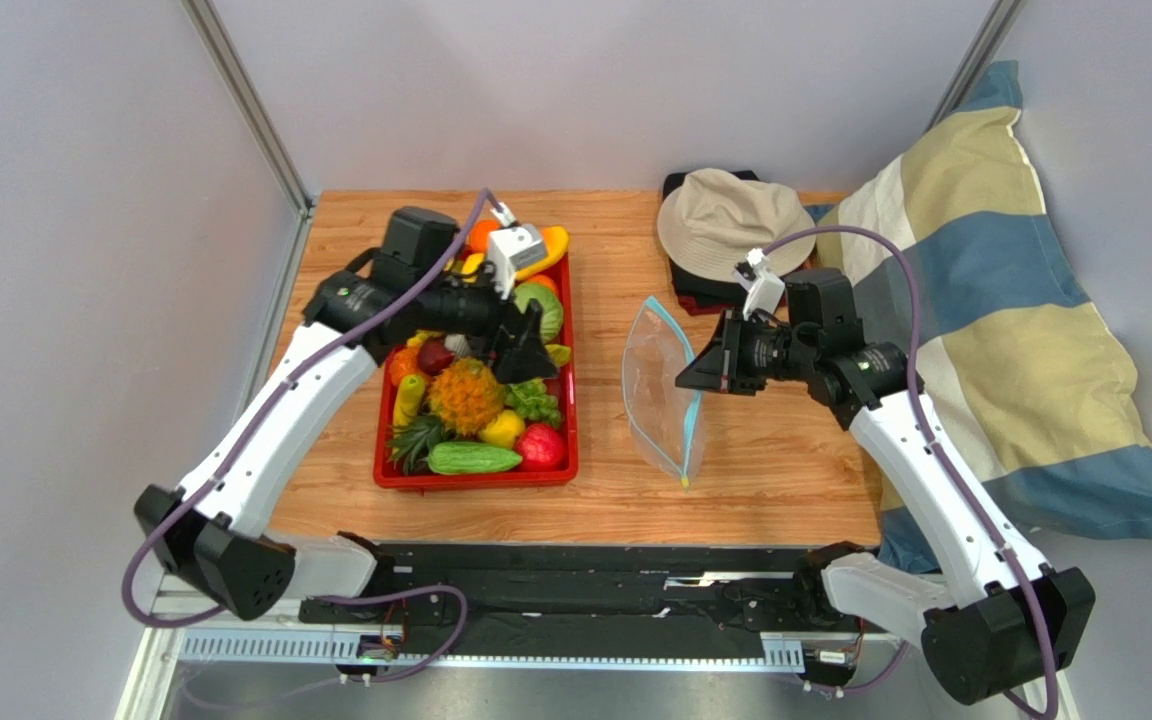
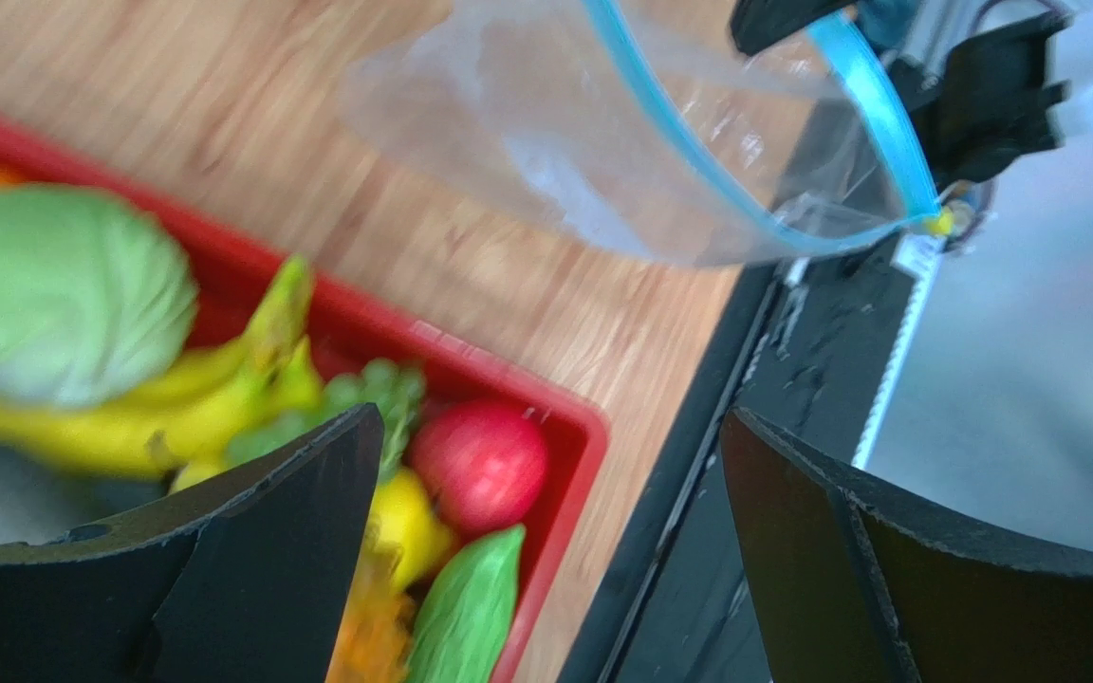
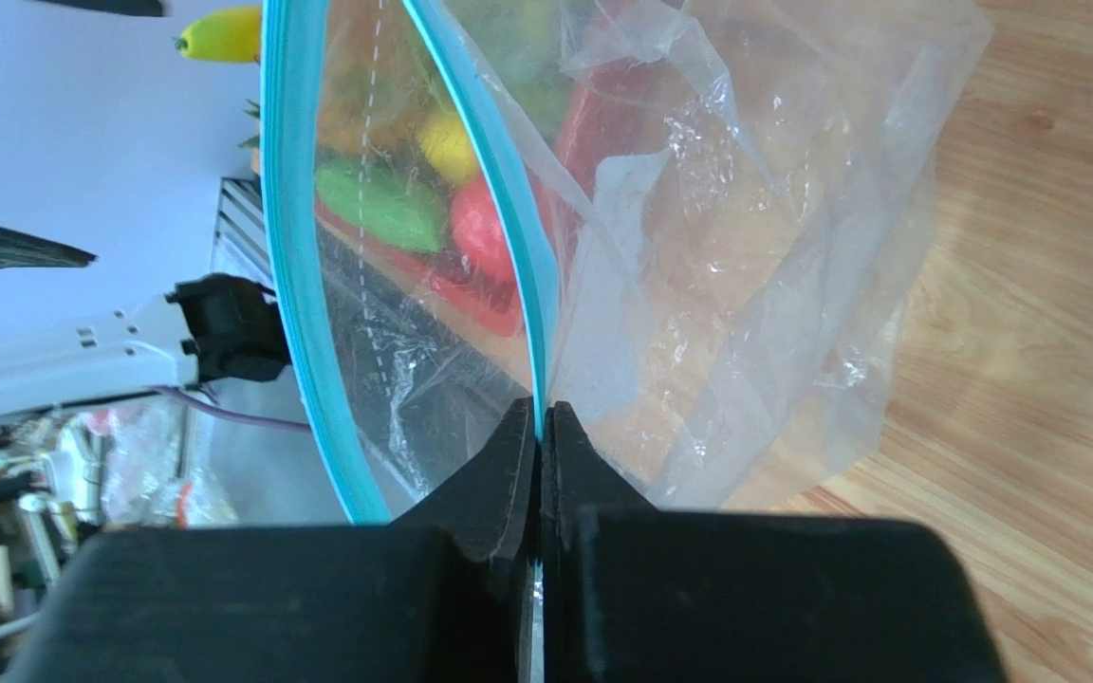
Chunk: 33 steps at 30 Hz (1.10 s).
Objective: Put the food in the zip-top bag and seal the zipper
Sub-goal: Pick up the fake fruit from the bin.
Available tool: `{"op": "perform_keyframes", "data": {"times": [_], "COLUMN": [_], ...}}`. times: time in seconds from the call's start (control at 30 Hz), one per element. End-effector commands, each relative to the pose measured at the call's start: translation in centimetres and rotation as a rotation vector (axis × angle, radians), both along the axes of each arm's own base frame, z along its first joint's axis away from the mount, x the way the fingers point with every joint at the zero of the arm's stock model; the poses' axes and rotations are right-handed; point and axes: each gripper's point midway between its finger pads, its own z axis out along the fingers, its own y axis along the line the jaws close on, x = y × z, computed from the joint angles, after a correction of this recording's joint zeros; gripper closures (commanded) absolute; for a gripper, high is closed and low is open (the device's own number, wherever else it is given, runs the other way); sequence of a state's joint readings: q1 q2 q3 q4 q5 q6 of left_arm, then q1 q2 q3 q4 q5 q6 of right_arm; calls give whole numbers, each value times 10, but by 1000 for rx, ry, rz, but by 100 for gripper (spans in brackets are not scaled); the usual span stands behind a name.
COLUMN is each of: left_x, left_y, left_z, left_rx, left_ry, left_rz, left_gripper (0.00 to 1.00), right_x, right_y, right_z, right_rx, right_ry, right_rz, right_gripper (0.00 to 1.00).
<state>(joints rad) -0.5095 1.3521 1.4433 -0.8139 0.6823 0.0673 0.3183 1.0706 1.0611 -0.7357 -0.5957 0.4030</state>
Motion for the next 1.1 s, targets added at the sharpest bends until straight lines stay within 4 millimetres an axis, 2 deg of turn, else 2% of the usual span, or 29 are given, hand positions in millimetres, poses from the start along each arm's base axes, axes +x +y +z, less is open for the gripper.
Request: {"op": "perform_keyframes", "data": {"times": [0.0, 0.03, 0.07, 0.1, 0.13, 0.17, 0.2, 0.27, 0.33, 0.43, 0.57, 0.63, 0.7, 0.83, 1.07], "left_x": [-13, -15, -18, -29, -33, -38, -44, -59, -57, -52, -57, -53, -49, -29, -8], "left_y": [63, 72, 84, 93, 100, 107, 117, 130, 146, 164, 176, 181, 183, 187, 191], "left_z": [-4, -6, -19, -11, -12, -24, -23, -47, -54, -67, -100, -114, -121, -132, -145], "left_rx": [122, 115, 107, 93, 103, 120, 124, 195, 248, 317, 406, 433, 447, 458, 469], "left_ry": [-90, -93, -77, -141, -191, -195, -233, -209, -231, -203, -152, -179, -204, -271, -258], "left_rz": [51, 80, 110, 128, 130, 138, 158, 116, 123, 150, 87, 92, 100, 142, 203], "left_gripper": [4, 5, 6, 6, 6, 6, 7, 15, 23, 26, 27, 26, 24, 24, 25], "right_x": [15, 17, 17, 18, 19, 19, 20, 21, 20, 20, 21, 22, 22, 22, 22], "right_y": [12, 13, 15, 15, 15, 15, 15, 14, 14, 13, 12, 12, 12, 12, 12], "right_z": [5, 5, 3, 1, 0, 0, 0, 0, -1, -4, -3, -2, -3, -2, -3], "right_rx": [87, 98, 104, 103, 103, 100, 99, 96, 91, 83, 73, 74, 71, 71, 67], "right_ry": [34, 35, 48, 53, 55, 56, 54, 50, 47, 48, 31, 29, 28, 27, 29], "right_rz": [-48, -54, -50, -51, -51, -53, -54, -55, -52, -50, -51, -51, -51, -49, -42], "right_gripper": [100, 100, 100, 100, 100, 100, 100, 100, 100, 100, 100, 100, 100, 100, 100]}}
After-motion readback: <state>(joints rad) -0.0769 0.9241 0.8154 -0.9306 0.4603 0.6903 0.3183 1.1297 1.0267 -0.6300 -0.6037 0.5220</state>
